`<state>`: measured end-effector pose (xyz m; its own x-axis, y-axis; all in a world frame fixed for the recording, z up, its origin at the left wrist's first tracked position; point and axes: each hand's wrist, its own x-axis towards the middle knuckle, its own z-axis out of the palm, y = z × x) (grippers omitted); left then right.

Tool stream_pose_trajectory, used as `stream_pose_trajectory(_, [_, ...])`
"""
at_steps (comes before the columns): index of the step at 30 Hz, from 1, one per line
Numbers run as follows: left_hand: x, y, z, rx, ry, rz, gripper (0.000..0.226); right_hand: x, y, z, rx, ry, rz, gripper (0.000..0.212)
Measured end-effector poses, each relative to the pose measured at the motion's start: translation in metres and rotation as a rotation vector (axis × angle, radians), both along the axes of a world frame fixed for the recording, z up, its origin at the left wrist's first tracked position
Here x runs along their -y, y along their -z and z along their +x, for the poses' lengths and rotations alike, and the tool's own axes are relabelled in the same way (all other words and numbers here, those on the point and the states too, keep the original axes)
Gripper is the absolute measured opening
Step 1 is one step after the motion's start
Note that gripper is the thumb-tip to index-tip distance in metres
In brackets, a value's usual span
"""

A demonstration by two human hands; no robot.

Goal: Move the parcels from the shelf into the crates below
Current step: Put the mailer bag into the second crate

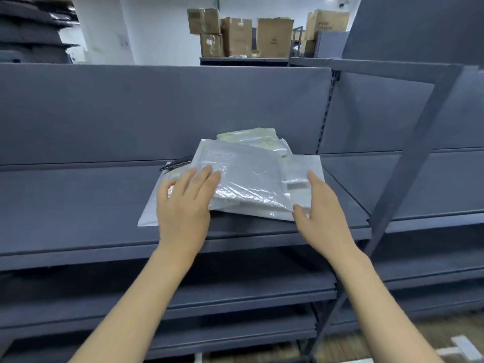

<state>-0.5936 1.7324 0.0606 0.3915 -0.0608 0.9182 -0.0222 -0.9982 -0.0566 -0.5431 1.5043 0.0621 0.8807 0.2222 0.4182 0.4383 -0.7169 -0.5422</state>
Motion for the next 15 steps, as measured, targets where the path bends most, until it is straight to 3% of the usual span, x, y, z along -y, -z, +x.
stream_pose_trajectory(4, [0.015, 0.026, -0.041, -0.043, 0.069, -0.103, 0.052, 0.006, 0.015, -0.047, -0.18, -0.114, 0.125, 0.059])
stream_pose_trajectory(9, [0.024, 0.058, -0.074, -0.112, 0.109, -0.177, 0.053, 0.01, 0.02, -0.088, -0.356, -0.209, 0.319, 0.031])
stream_pose_trajectory(14, [0.023, 0.085, -0.106, -0.083, 0.154, -0.206, 0.044, 0.012, 0.036, -0.109, -0.385, -0.182, 0.431, 0.03])
stream_pose_trajectory(15, [0.023, 0.088, -0.112, -0.083, 0.162, -0.216, 0.044, 0.01, 0.039, -0.111, -0.4, -0.174, 0.435, 0.039])
